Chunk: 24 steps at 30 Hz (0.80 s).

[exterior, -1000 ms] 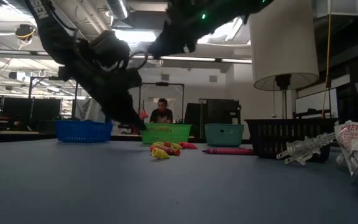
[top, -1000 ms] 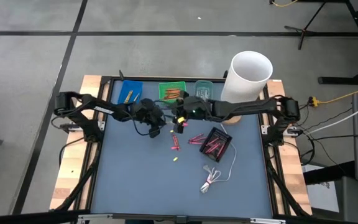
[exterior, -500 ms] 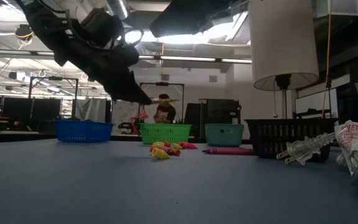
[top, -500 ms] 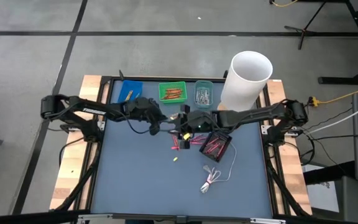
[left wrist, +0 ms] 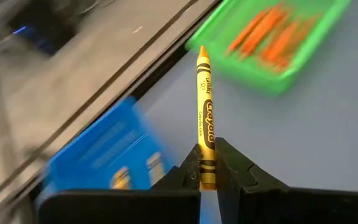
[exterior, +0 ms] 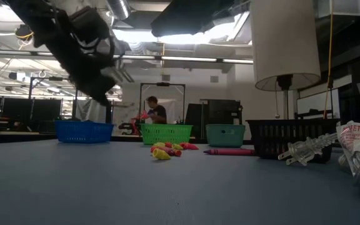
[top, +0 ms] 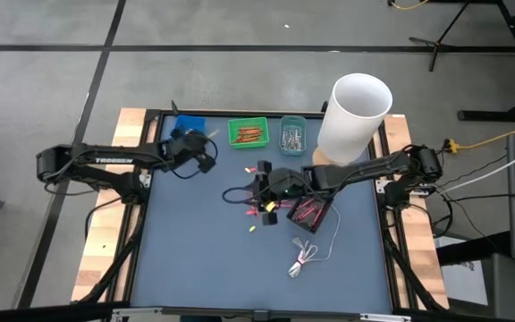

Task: Sort crayons
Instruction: Put the yellow crayon into the blue bin

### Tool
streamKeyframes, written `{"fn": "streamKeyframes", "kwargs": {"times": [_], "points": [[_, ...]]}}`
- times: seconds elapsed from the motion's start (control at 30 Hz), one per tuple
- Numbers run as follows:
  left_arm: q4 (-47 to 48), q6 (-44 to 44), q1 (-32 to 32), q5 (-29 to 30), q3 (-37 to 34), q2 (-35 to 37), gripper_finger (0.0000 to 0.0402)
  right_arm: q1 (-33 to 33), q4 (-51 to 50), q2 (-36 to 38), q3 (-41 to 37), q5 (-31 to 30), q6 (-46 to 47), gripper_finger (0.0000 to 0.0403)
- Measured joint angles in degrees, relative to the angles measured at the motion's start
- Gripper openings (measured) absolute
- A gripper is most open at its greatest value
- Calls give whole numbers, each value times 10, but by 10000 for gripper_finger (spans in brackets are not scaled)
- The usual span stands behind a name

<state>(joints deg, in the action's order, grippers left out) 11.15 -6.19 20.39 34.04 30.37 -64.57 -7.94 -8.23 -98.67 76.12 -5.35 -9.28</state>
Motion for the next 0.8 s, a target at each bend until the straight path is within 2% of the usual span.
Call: {"fn": "streamKeyframes", "kwargs": {"times": [0.13,0.3,0.5,0.8], "points": [[87,-39,26,47,0,0,7,0,-14,0,0,23,0,184],[138,-66,59,49,0,0,7,0,-22,-7,0,37,24,184],[134,-70,86,49,0,0,18,1,-22,-37,0,-16,167,184],[132,-73,96,43,0,0,82,1,-24,-110,0,-75,309,184]]}}
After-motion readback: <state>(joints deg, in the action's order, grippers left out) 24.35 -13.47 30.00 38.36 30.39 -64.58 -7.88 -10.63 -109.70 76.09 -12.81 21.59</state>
